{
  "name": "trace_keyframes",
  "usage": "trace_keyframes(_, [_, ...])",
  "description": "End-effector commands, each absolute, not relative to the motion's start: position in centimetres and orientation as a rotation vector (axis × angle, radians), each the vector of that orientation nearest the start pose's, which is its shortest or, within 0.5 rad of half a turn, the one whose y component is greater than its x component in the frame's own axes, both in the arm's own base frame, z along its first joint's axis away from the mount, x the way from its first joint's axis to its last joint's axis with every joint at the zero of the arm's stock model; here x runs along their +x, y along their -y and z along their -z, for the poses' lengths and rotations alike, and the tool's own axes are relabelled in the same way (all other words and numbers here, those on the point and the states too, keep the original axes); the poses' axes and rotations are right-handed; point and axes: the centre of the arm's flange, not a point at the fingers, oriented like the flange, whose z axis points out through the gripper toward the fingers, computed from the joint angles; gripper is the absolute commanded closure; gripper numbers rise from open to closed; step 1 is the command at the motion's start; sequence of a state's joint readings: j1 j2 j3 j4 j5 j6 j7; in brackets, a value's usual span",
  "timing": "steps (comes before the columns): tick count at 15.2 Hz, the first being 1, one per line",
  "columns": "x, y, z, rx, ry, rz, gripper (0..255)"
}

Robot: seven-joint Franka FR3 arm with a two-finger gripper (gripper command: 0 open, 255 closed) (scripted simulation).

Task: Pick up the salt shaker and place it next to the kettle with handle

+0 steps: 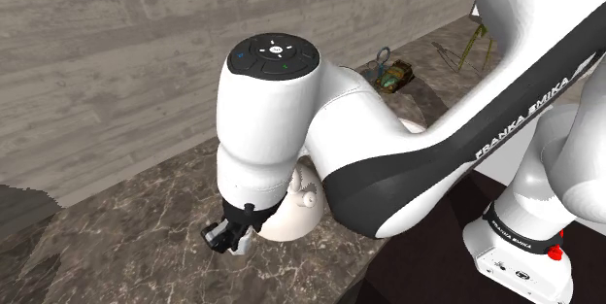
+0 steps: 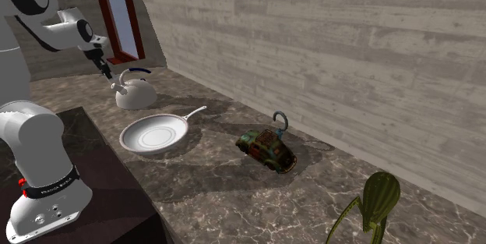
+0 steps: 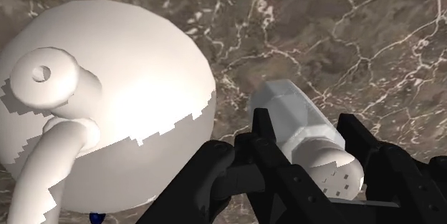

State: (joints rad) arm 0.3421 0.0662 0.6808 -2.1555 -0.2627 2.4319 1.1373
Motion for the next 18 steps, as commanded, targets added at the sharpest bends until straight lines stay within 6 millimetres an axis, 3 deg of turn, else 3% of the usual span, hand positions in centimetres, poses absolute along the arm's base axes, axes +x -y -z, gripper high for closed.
trace_keyframes(1, [29.8, -48.2, -38.5, -2.989, 0.09, 0.362, 255])
trace_keyframes(8, [29.8, -48.2, -34.6, -2.989, 0.09, 0.362, 255])
trace_keyframes(16, [29.8, -48.2, -34.6, -2.989, 0.09, 0.362, 255])
trace_keyframes(17, [29.8, -48.2, -34.6, -2.989, 0.09, 0.362, 0])
trace_keyframes(18, [29.8, -48.2, -34.6, -2.989, 0.09, 0.362, 0])
